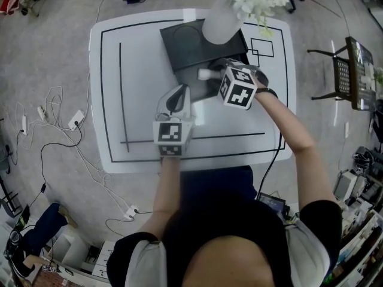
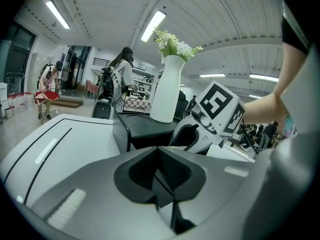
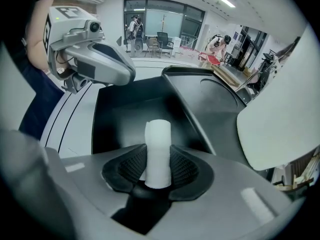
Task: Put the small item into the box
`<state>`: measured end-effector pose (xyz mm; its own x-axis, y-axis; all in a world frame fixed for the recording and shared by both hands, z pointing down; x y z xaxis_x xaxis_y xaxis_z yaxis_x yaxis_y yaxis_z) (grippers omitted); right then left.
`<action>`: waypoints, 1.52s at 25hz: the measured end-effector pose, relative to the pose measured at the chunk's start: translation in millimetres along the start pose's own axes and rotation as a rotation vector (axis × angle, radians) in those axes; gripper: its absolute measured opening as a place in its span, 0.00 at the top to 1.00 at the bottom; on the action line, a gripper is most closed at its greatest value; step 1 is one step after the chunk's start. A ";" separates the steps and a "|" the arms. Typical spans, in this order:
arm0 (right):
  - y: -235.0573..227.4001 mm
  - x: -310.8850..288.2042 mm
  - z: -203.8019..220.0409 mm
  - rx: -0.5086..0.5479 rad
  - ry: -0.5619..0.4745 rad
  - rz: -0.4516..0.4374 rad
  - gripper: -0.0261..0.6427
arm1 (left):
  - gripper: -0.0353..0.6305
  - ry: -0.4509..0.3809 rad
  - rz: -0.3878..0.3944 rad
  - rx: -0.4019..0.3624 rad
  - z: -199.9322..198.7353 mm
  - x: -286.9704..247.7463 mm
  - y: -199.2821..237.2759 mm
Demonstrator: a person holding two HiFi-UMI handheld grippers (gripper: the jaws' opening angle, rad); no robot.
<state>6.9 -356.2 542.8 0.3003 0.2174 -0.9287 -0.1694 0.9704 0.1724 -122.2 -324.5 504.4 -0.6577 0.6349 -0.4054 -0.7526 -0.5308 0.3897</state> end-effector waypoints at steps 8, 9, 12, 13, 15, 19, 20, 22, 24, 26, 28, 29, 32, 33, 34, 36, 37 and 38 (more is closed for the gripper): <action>0.7 1.0 0.4 -0.026 -0.014 -0.028 0.69 | 0.93 -0.010 -0.006 -0.002 -1.7 2.5 -1.7; 1.2 0.9 0.4 -0.030 -0.015 -0.030 0.68 | 0.93 -0.009 -0.008 -0.003 -1.4 2.6 -1.8; 2.0 2.2 -0.5 -0.028 -0.016 -0.021 0.68 | 0.93 -0.011 -0.013 -0.004 -2.1 4.2 -2.9; 2.1 3.1 -0.5 -0.028 -0.016 -0.018 0.68 | 0.93 -0.014 -0.014 -0.004 -2.6 4.7 -3.5; 2.3 5.6 0.3 -0.027 -0.017 -0.015 0.68 | 0.93 -0.016 -0.019 -0.008 -3.3 5.5 -4.6; 4.1 11.8 1.8 -0.021 -0.017 -0.009 0.68 | 0.93 -0.019 -0.027 -0.013 -4.8 8.0 -6.9; 4.5 13.4 1.8 -0.019 -0.017 -0.008 0.68 | 0.93 -0.020 -0.028 -0.013 -4.9 8.7 -7.5; 5.1 16.0 1.8 -0.013 -0.012 -0.002 0.67 | 0.93 -0.027 -0.032 -0.013 -4.7 9.6 -8.7; 5.5 18.0 2.3 -0.007 -0.005 0.004 0.67 | 0.93 -0.032 -0.041 -0.016 -3.3 10.2 -9.5; 6.0 20.6 3.1 -0.005 -0.005 0.011 0.67 | 0.93 -0.033 -0.042 -0.021 -5.2 11.4 -13.3; 6.2 24.5 3.7 -0.005 -0.009 0.020 0.67 | 0.93 -0.035 -0.039 -0.027 -7.5 13.0 -17.7; 6.4 26.6 3.7 -0.004 -0.011 0.025 0.67 | 0.93 -0.035 -0.040 -0.030 -7.9 14.2 -19.1; 7.3 32.2 2.8 0.004 -0.010 0.038 0.67 | 0.93 -0.040 -0.051 -0.040 -7.7 19.1 -20.9; 7.5 33.8 2.2 0.004 -0.012 0.043 0.67 | 0.93 -0.043 -0.055 -0.043 -7.7 20.8 -21.1; 7.8 35.2 1.7 0.002 -0.014 0.048 0.67 | 0.93 -0.046 -0.059 -0.045 -7.8 22.3 -21.5; 8.4 38.2 1.7 -0.003 -0.018 0.061 0.67 | 0.93 -0.051 -0.063 -0.050 -7.7 24.4 -23.8; 8.8 39.9 2.1 -0.003 -0.018 0.069 0.67 | 0.93 -0.052 -0.065 -0.052 -7.5 25.3 -25.4; 9.3 41.7 2.7 -0.003 -0.017 0.078 0.67 | 0.93 -0.053 -0.066 -0.055 -7.0 26.2 -27.1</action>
<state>20.4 -337.8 506.6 0.3020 0.2937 -0.9069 -0.1951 0.9503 0.2427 -119.3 -297.4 477.4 -0.6048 0.6979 -0.3836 -0.7960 -0.5154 0.3173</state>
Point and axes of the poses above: the fingertips, and each gripper's own axes: x backward along the fingers, y to its left, z out of its underside, the point moved 6 cm from there along x, backward along the fingers, and after that the axes turned 11 degrees about x, right-handed, at the moved point
